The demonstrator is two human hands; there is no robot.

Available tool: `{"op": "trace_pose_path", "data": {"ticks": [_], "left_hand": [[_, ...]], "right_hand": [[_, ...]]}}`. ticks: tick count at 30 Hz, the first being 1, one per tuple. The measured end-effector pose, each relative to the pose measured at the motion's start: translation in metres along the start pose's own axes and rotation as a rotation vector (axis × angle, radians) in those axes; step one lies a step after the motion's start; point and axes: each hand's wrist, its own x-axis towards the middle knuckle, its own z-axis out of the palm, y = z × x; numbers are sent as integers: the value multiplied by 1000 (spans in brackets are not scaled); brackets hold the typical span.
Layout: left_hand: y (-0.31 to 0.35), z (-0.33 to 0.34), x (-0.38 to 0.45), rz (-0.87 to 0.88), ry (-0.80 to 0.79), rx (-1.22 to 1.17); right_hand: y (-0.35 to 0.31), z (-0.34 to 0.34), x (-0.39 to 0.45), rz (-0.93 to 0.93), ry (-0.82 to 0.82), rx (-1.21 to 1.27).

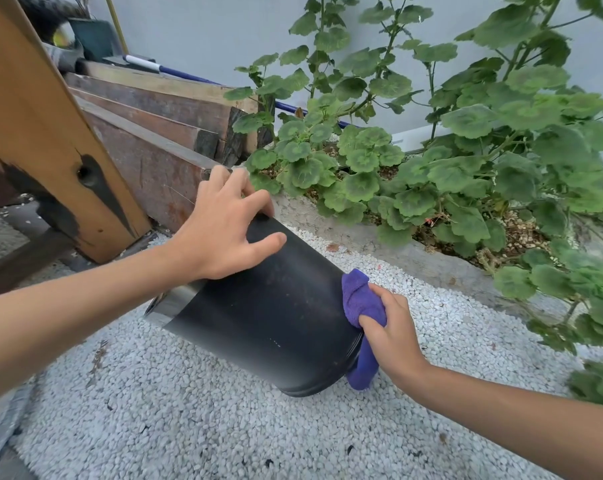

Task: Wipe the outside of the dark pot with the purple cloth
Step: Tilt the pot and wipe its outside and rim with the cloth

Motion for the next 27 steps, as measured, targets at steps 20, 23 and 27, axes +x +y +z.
{"op": "trace_pose_path", "data": {"ticks": [20,23,27], "left_hand": [[-11,-1,-25,24,-133,49],[-6,-1,-27,46,-109,36],[5,0,-31,88,-92,42]], "right_hand": [[-30,5,32,-87,-152,-81],[-44,4,52,40,-169,-96],[-58,-1,80,223,-346,-128]]}}
